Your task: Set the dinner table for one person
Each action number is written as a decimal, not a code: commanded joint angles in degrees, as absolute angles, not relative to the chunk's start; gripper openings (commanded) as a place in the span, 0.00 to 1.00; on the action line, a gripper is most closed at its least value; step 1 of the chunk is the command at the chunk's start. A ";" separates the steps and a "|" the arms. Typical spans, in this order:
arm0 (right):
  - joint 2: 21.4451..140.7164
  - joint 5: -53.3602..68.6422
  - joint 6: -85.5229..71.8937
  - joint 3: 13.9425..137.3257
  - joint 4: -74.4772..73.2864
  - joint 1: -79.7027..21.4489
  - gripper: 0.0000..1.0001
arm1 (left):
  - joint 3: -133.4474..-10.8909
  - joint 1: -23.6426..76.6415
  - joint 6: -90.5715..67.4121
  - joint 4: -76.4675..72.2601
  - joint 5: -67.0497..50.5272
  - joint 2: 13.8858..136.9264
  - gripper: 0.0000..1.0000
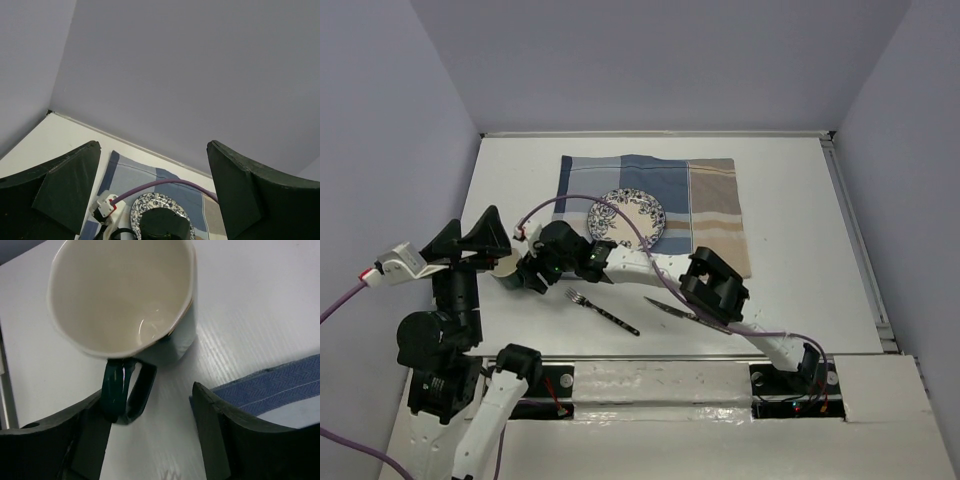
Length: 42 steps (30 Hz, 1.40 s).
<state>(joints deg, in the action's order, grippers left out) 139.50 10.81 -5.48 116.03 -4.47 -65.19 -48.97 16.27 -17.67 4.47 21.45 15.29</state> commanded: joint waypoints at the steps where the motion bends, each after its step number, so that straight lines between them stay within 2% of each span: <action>1: 142.81 7.47 -6.58 125.41 -4.83 -66.18 0.62 | -46.76 15.82 -19.42 2.72 19.96 14.77 0.99; 4: 144.66 7.12 -8.08 127.61 -3.26 -66.18 0.54 | -45.62 15.91 -20.21 3.25 18.55 14.94 0.99; 5: 144.58 6.68 -9.04 127.53 -2.47 -66.18 0.39 | -45.53 15.91 -20.21 3.69 18.46 15.12 0.99; 8: 142.66 4.49 -10.54 125.35 2.69 -66.18 0.07 | -45.79 15.91 -19.86 4.48 18.63 15.20 0.99; 9: 141.52 3.96 -11.07 123.94 2.72 -66.18 0.00 | -45.88 15.91 -19.78 4.48 18.63 15.29 0.99; 14: 132.47 -1.75 -13.27 114.01 15.80 -66.18 0.00 | -48.51 15.91 -18.64 4.92 17.85 18.18 0.99; 17: 124.83 -2.37 -15.73 105.84 23.28 -63.82 0.00 | -55.00 15.91 -17.76 7.12 13.73 21.97 0.99; 20: 114.90 -4.04 -15.91 93.72 29.26 -59.95 0.00 | -55.37 15.91 -18.72 5.45 10.99 23.02 0.99; 24: 101.03 -7.99 -15.03 79.04 30.15 -51.96 0.00 | -50.56 16.00 -22.57 3.09 3.64 26.18 0.99; 29: 91.50 -11.69 -12.83 64.71 29.36 -37.03 0.00 | -46.23 16.00 -24.17 -1.67 -9.83 33.13 0.99; 36: 94.02 -10.37 -9.50 65.82 26.46 -22.26 0.00 | -40.70 16.00 -20.05 -2.29 -9.32 35.07 0.99; 42: 100.71 -7.56 -9.32 70.66 25.22 -15.83 0.00 | -40.34 16.00 -17.32 -0.97 -7.91 36.39 0.99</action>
